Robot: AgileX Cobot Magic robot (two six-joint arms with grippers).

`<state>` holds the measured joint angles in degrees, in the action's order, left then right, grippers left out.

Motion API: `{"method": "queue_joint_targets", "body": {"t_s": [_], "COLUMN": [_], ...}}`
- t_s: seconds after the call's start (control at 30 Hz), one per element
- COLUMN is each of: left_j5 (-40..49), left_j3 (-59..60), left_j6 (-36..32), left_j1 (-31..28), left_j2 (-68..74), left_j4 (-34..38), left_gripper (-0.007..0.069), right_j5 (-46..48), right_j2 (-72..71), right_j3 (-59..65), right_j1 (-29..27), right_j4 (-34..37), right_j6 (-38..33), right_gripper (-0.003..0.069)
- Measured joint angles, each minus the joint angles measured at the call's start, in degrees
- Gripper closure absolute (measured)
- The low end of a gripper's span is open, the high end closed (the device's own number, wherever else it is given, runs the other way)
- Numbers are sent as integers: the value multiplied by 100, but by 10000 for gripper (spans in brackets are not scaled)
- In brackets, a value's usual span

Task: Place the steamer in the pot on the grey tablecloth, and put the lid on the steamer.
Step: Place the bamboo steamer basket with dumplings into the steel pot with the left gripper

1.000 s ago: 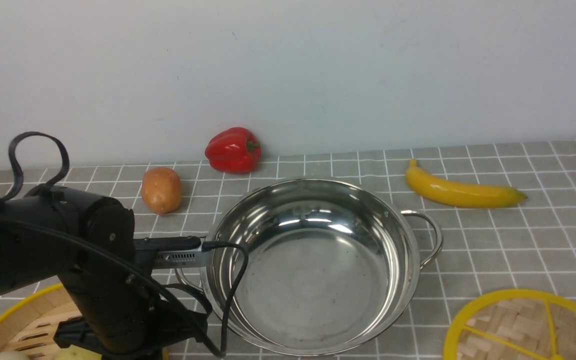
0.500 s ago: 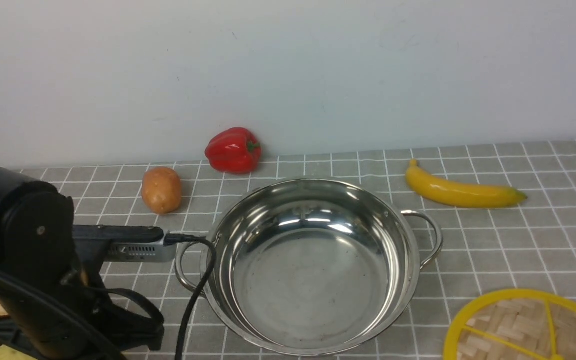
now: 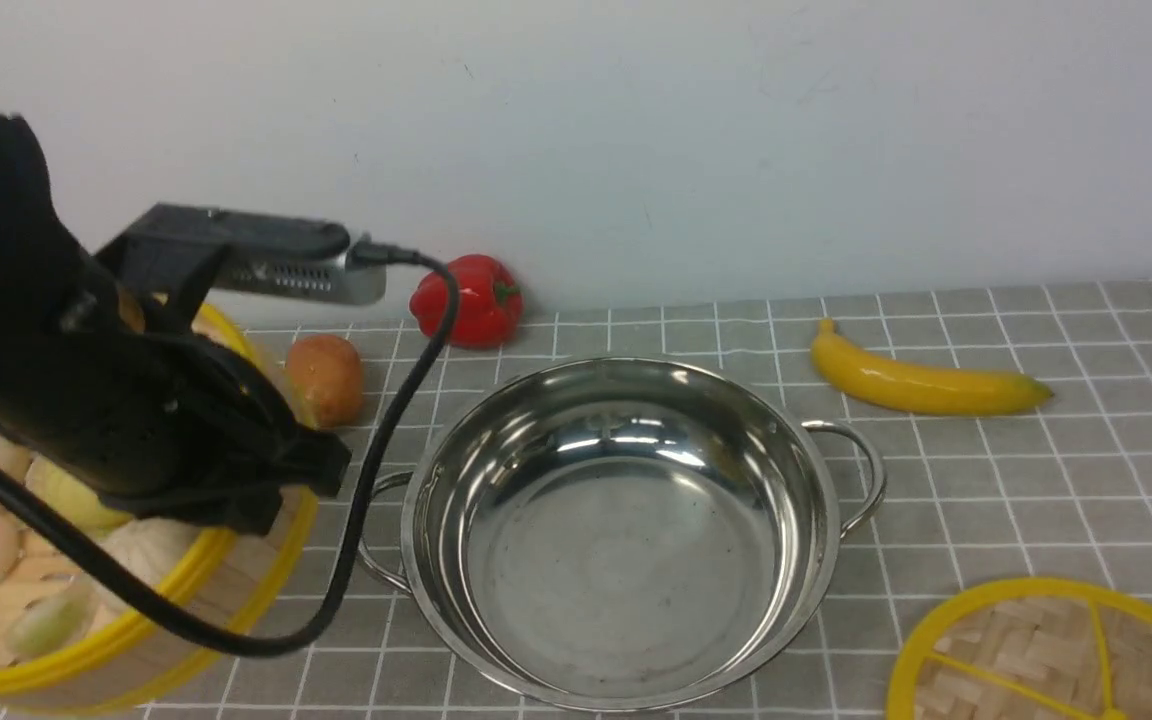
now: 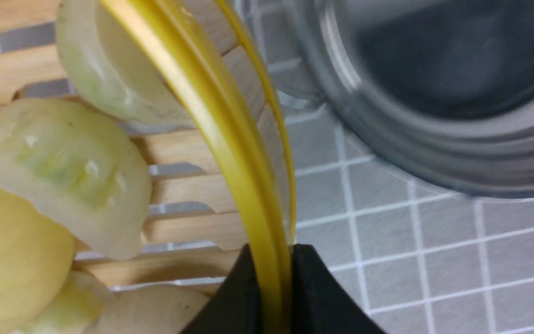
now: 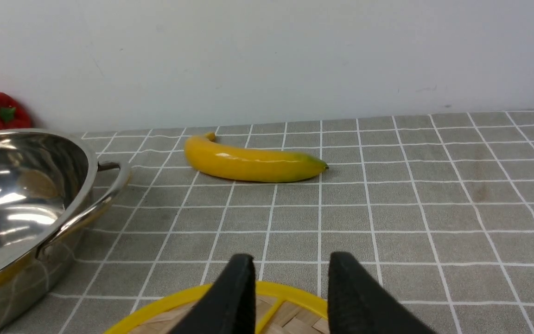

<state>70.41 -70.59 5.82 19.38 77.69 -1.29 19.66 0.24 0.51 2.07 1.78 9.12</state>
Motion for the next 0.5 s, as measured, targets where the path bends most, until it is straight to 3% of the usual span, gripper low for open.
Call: {"method": "queue_joint_targets", "body": {"t_s": [0.17, 0.5], "left_j5": [8, 8], "left_j3": [-608, -1429], "left_j6": [-435, -775], "left_j1": [363, 1862], "left_j2": [506, 1745], "left_j4": [129, -499], "left_gripper": [581, 581], "right_j5": [0, 0], "right_j2": [0, 0], "right_j3": [0, 0], "right_j1": [0, 0], "right_j4": [0, 0], "right_j6": [0, 0], "right_gripper": [416, 416]}}
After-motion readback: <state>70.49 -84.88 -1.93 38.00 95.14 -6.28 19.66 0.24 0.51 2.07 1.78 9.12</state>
